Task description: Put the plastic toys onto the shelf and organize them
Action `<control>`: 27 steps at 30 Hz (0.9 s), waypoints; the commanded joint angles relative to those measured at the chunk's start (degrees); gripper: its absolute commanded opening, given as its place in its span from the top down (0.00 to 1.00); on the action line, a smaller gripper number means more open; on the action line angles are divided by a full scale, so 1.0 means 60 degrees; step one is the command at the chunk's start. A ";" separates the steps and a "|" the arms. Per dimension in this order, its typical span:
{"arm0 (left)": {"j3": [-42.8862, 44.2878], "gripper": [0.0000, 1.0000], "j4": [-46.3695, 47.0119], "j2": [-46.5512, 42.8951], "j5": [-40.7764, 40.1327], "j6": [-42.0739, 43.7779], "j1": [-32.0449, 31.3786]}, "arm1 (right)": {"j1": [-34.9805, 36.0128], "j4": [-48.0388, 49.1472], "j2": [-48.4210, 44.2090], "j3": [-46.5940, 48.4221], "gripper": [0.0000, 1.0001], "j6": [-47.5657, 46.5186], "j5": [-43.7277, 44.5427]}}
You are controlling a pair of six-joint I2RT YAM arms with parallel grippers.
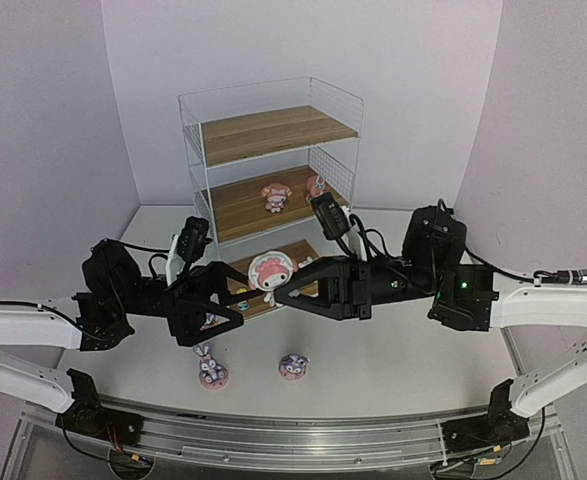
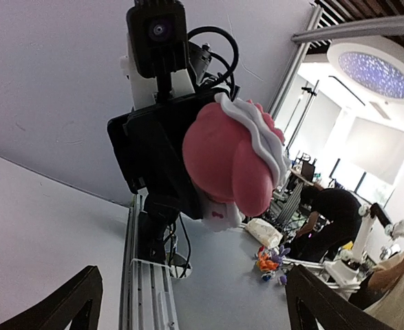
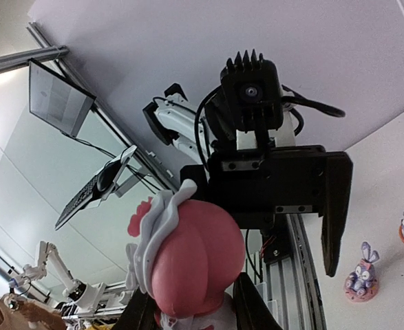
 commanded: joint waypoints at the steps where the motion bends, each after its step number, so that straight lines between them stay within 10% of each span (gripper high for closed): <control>1: 0.0292 0.16 0.1574 0.0019 -0.0993 -0.0864 -0.0225 | 0.0015 0.0694 -0.0183 -0.0135 1.00 -0.0196 0.1466; 15: 0.0749 0.17 0.3082 0.0421 0.0707 -0.0511 -0.0297 | 0.0019 0.4174 0.2038 0.0585 1.00 0.4079 -0.2600; 27: 0.0599 0.20 0.4119 0.0941 0.2039 -0.0821 -0.0297 | 0.0204 0.5785 0.2177 0.0788 1.00 0.4723 -0.3624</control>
